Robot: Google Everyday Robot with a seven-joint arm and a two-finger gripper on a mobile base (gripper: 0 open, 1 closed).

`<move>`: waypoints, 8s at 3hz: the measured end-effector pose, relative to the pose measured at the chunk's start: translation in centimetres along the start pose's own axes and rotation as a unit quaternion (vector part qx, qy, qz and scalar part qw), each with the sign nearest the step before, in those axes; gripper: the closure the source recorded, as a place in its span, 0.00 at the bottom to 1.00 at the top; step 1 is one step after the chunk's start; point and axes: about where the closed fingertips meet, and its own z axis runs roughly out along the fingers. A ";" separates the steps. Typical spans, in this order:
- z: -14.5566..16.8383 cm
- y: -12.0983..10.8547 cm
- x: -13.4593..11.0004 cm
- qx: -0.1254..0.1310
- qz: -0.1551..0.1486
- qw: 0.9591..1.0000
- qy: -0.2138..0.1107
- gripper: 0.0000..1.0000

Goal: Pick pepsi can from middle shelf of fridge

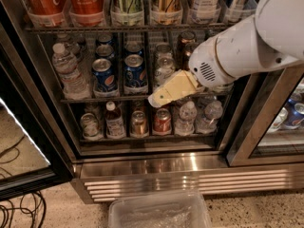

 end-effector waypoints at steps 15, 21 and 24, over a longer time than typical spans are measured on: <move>17.2 6.0 -4.8 0.076 0.100 0.953 -0.277 0.00; 16.9 5.6 -5.3 0.206 0.094 0.906 -0.358 0.18; 16.0 4.5 -3.3 0.266 0.104 0.893 -0.347 0.19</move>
Offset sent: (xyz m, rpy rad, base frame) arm -0.0029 0.1451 -0.0672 0.1885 -0.0269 0.0970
